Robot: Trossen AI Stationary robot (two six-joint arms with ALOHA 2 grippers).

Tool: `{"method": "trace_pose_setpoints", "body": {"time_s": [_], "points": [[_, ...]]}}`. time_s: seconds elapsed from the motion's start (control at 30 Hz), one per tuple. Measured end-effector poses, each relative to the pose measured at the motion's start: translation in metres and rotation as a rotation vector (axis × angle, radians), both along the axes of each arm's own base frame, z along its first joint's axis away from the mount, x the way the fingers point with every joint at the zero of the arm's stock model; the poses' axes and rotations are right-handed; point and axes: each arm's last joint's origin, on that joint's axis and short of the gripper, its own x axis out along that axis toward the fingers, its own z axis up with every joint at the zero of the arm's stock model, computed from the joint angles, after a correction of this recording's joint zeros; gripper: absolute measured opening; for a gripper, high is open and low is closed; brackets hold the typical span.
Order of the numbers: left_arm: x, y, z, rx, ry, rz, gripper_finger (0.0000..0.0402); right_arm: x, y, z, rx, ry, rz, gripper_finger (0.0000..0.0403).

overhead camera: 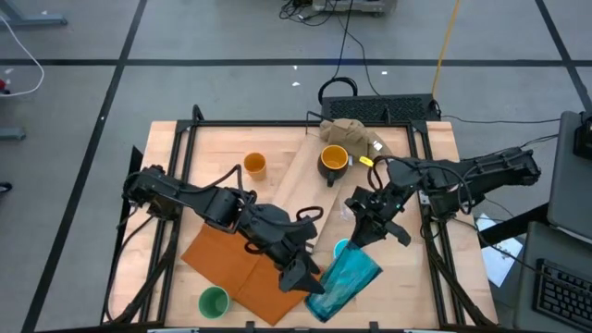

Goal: Stack small to large cups/mugs on shelf
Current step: Put the blue cup on the shelf

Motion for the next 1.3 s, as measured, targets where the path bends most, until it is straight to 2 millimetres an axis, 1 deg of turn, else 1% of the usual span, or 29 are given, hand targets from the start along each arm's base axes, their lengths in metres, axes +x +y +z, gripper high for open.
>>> {"method": "trace_pose_setpoints", "body": {"time_s": [0.17, 0.33, 0.7, 1.03, 1.3], "points": [[0.007, -0.005, -0.007, -0.049, 0.026, -0.044, 0.0356, 0.002, -0.004, -0.001, 0.002, 0.007, -0.004, 0.0], [0.008, -0.006, -0.005, -0.059, 0.005, -0.047, 0.0356, 0.002, -0.008, -0.001, 0.005, 0.004, 0.002, 0.0], [0.008, -0.006, -0.005, -0.089, 0.027, -0.03, 0.0356, 0.003, -0.015, -0.001, -0.001, 0.001, -0.02, 0.0], [0.008, -0.007, -0.004, -0.11, 0.028, -0.022, 0.0356, 0.004, -0.015, 0.0, 0.009, -0.003, -0.032, 0.0], [0.009, -0.007, -0.003, -0.114, 0.02, -0.013, 0.0356, 0.005, -0.016, 0.005, 0.027, -0.044, -0.05, 0.0]]}}
